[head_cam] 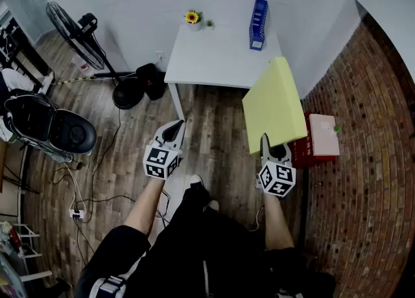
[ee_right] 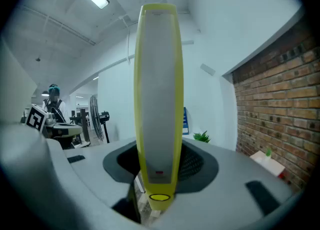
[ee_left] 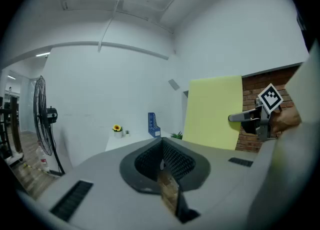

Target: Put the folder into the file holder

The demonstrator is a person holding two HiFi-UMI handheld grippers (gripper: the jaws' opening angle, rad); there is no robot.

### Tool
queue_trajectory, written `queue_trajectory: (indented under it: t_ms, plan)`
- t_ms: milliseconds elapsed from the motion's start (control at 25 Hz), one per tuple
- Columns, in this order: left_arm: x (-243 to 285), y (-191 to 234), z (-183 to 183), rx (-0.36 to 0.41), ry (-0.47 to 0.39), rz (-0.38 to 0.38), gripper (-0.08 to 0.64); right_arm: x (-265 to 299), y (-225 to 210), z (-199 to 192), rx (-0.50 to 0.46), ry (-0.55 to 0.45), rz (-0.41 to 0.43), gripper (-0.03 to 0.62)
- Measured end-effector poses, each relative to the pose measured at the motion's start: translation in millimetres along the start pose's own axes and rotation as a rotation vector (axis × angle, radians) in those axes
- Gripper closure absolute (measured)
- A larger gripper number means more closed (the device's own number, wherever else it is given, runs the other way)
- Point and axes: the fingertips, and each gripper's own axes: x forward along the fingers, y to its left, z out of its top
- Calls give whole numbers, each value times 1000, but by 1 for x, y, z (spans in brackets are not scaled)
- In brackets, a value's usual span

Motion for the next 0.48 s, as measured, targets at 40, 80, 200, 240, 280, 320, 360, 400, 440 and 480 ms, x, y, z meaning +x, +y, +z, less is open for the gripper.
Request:
queue_trajectory:
  t_ms: [40,80,200,240,280,320,360,400,440,480]
  plan:
    - [-1,0,-1,-1,0,2,538,0,-1,0,-1,2,-2,413]
    - [-1,1,-1,-3,0,4,538,-1,-2,0,-3,5,-4,413]
    - [-3,1,-2,-7,1,9,538,-2,-3,0,-12,10,-9,414]
    - [-2,1,-2,-8,1,10,537,-2,-4,0,-16,12,-10,414]
    - [-2,1,-2,-10,1,10,537,-3,-5,-1,-20,14,-12,416]
    - [0,0,-2,-10,2,8,537,-3,-6,-1,-23,16,-14,416]
    - [1,-1,-3,-10,2,6,537,-4,-7,-1,-25,17,-16,417]
    - [3,-2,-3,-10,3,4,538,-5,-9,-2,-25,18,-17,417]
    - [4,-4,-3,-9,4,1,537,-6,-10,-2,-25,18,-18,417]
    - [6,-5,-3,-9,5,-1,537,-7,-12,-1,-25,17,-20,417]
